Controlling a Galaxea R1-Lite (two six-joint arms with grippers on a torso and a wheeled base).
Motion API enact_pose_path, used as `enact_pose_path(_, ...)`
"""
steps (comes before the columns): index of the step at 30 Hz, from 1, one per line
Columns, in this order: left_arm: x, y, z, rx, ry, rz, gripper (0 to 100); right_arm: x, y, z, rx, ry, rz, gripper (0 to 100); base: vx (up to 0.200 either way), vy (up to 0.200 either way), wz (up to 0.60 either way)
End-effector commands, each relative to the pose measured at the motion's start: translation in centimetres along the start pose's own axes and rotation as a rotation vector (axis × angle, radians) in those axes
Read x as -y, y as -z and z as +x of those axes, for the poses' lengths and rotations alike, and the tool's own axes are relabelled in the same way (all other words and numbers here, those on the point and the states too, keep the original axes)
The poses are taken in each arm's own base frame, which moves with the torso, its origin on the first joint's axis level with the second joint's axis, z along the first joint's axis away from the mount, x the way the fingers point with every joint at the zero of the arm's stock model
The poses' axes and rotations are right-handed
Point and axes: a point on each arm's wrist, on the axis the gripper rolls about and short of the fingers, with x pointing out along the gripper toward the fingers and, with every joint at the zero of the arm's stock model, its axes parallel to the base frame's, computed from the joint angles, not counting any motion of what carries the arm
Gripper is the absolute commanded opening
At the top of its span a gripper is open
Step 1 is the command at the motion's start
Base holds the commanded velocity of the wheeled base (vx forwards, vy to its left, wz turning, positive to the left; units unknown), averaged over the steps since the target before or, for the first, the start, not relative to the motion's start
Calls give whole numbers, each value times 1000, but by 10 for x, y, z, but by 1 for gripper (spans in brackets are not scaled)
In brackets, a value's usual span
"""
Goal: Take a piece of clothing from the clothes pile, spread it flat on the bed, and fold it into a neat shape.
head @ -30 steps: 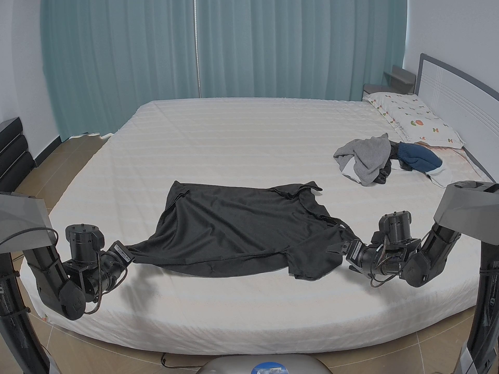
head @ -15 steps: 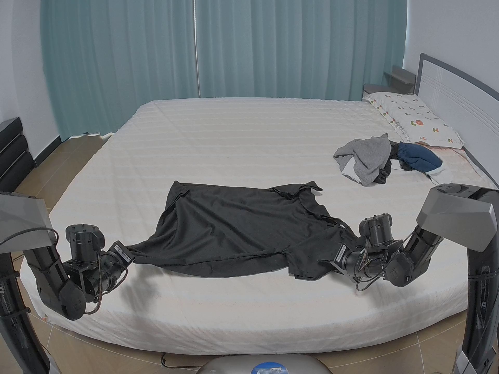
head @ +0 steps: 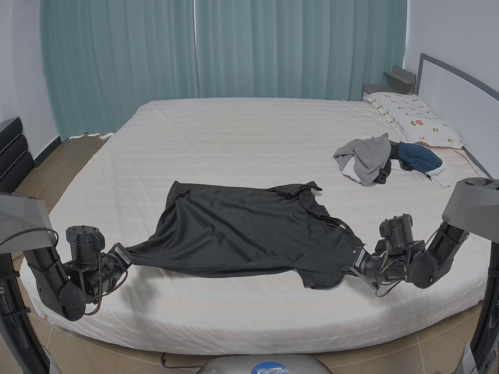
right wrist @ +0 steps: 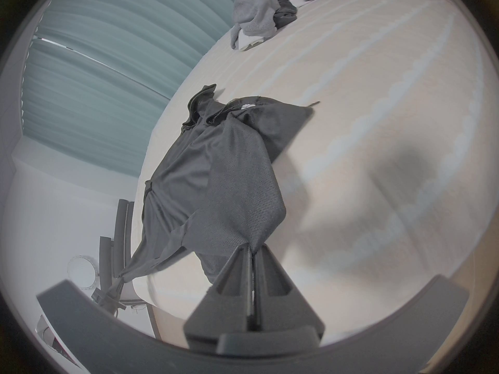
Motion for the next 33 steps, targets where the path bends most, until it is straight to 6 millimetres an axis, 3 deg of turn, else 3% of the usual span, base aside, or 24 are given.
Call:
enact_pose_path(1,-6,5,-3,-23,-26,54,0,6,8,-36,12,3,-24,0,0,0,0)
enact_pose_path(7,-17,14,-11,-76,-72,171,0,15,25,-61,-27,17,-34,0,0,0,0)
enact_pose_path(13,-28,23,-17,-162,-141,270,0,32,43,-70,-87,71,-99,0,0,0,0)
enact_pose_path(24,-42,34,-19,-267,-225,362,0,46,62,-78,-164,123,-140,0,0,0,0)
enact_pose_path(33,-50,43,-26,-331,-261,429,0,54,73,-71,-232,165,-174,0,0,0,0)
